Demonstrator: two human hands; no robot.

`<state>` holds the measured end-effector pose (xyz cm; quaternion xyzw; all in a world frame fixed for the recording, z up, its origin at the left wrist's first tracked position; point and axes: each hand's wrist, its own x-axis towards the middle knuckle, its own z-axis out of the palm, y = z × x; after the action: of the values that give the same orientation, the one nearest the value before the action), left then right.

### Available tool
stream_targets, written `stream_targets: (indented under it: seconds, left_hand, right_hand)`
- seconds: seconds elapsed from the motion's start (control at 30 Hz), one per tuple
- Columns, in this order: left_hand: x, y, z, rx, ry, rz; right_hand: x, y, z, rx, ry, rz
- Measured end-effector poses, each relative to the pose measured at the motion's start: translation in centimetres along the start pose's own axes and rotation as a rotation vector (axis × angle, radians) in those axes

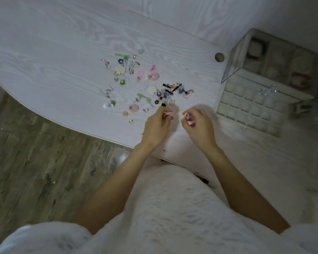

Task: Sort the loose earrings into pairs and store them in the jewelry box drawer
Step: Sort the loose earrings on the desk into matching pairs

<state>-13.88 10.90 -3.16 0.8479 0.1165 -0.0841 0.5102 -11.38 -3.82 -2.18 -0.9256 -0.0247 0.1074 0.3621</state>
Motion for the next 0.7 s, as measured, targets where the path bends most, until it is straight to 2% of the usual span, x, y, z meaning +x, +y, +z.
stream_targets:
  seconds: [0.2, 0.33, 0.5, 0.7]
  left_hand:
    - [0.1, 2.0, 5.0, 0.109, -0.050, 0.085]
    - [-0.4, 2.0, 5.8, 0.210, -0.110, 0.191]
    - [-0.3, 1.0, 5.4, 0.308, -0.051, 0.231]
    - [0.8, 1.6, 6.1, 0.253, -0.125, 0.113]
  right_hand:
    - [-0.6, 3.9, 0.0, -0.149, 0.036, 0.113]
    - [-1.1, 4.3, -0.9, -0.092, 0.026, 0.146]
    - [-2.0, 4.7, -0.7, -0.002, 0.042, 0.153]
    - [-1.3, 3.5, -0.1, 0.011, 0.071, 0.134]
